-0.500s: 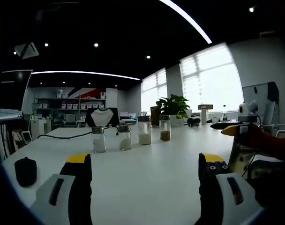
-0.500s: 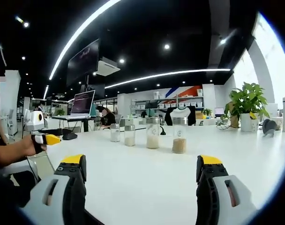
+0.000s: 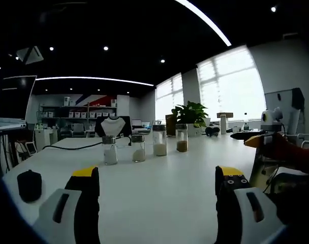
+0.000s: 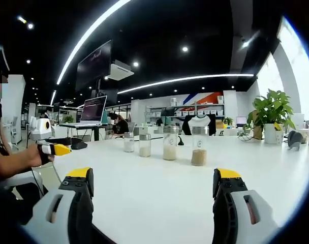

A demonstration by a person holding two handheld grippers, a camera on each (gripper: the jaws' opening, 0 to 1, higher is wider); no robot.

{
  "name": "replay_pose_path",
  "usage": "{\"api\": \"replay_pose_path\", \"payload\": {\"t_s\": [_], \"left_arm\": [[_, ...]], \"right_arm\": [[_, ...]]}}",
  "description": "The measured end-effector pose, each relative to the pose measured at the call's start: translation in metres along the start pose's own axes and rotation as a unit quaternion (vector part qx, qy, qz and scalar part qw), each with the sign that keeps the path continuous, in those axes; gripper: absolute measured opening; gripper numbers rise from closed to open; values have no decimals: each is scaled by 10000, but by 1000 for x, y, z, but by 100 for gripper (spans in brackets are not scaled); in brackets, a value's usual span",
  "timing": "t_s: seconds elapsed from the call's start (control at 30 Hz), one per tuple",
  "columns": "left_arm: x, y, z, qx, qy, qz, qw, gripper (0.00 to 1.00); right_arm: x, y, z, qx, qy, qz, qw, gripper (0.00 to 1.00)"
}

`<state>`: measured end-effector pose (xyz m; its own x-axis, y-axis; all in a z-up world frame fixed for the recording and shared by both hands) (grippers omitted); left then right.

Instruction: Rotate the seasoning bottle until the label or dispensing opening points toward the visible target arrow and the bottle remains upright within the marked orientation range

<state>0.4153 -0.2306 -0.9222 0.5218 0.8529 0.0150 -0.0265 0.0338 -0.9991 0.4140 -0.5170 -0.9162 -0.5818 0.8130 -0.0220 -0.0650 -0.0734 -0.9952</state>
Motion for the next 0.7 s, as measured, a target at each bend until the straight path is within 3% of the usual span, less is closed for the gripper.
{"api": "replay_pose_path", "payload": {"t_s": [0.7], "left_arm": [[15,-6,-13,116,-419,-125,9990,100]], "right_arm": [[3,1,-2,-51,-81,-30,9999,100]]}}
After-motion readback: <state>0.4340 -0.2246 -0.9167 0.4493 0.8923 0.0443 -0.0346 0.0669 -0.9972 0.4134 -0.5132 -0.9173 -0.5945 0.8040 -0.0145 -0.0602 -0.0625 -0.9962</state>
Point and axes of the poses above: the point that each gripper's makers call its tool centre point, and the gripper's own axes: z roughly backward along the fingers, x roughly to its left, y roughly out of its underside, the point moved 3 cm from there along z, roughly backward along the fingers, and after that the axes turned 6 degrees about x, right-handed, at the moved point
